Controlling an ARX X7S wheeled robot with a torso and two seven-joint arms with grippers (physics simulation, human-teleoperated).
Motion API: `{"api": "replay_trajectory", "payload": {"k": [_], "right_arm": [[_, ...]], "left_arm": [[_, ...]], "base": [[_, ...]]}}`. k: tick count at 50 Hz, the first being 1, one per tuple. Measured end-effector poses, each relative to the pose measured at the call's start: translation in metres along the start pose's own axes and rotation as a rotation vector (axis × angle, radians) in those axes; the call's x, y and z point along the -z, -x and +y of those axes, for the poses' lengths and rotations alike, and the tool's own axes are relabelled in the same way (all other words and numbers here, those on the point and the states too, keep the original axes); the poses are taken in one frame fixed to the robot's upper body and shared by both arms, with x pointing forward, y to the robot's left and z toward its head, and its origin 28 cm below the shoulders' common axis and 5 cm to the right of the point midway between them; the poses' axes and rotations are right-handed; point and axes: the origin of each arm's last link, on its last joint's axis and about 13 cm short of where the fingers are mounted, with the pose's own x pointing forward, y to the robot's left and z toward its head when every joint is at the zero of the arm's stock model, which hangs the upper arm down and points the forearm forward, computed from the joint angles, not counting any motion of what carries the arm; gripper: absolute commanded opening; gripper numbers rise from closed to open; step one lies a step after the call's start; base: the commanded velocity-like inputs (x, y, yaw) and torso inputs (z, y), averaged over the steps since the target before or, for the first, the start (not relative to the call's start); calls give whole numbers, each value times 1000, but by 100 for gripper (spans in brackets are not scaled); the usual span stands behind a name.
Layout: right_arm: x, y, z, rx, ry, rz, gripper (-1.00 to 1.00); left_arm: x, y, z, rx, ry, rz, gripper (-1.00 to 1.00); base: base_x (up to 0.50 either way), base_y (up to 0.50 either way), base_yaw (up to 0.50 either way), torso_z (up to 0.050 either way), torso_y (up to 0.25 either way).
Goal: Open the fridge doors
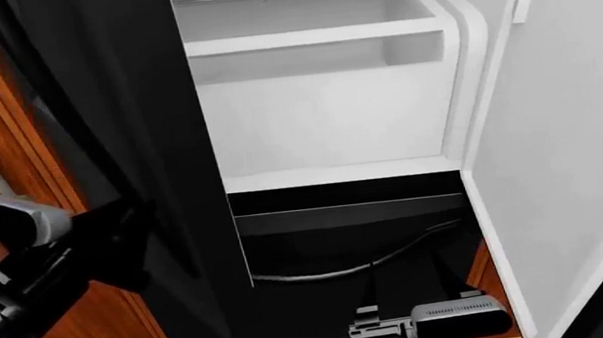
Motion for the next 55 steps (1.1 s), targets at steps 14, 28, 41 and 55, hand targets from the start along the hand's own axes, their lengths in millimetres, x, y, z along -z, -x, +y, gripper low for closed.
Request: {"api": "replay_trajectory", "payload": {"k": [14,28,41,55], "right_arm": [[0,0,0,4,3,2,100],[0,-1,0,0,-2,3,100],[0,-2,0,2,-6,5,100],[0,-2,-1,4,-6,3,100]], "left_arm": [[3,10,28,8,7,-16,100],[4,36,41,11,15,-50,100],[-6,47,36,83,13,-128,100],[5,66,15,191,-80,-190,100]], "base": [[0,0,0,0,0],[0,0,0,0,0],[0,0,0,0,0],[0,0,0,0,0]]}}
